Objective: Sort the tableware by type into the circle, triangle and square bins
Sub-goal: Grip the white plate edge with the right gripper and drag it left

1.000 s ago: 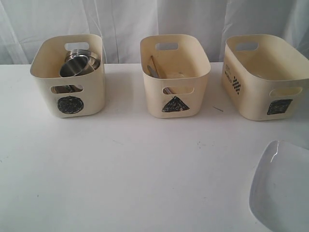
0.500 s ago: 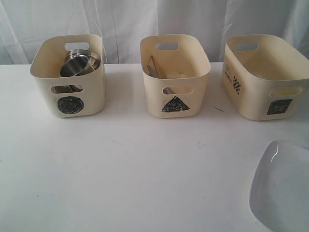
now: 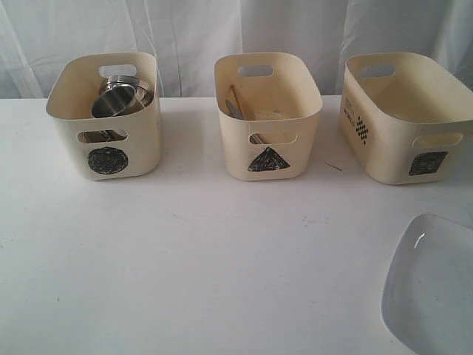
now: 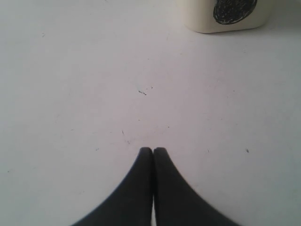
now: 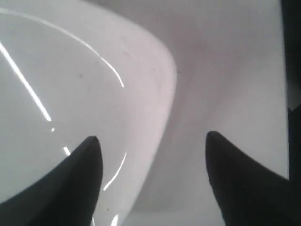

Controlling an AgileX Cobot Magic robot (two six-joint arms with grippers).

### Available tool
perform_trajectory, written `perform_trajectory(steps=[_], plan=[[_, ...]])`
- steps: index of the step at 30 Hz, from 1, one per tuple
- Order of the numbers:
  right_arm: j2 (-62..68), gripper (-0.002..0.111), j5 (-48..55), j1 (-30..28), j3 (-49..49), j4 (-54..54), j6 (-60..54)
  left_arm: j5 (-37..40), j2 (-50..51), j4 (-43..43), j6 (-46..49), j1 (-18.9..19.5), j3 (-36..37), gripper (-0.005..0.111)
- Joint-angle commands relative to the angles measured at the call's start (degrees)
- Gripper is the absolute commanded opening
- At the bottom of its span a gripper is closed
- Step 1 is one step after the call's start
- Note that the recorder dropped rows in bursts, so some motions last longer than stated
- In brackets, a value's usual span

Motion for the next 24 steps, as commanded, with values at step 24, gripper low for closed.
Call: perform_trajectory(steps=[24], plan=[[15.58, 0.06, -7.66, -3.09, 3.75, 22.4, -52.47, 0.08, -0.26, 0.12, -0.53, 0.0, 0.16, 0.0]])
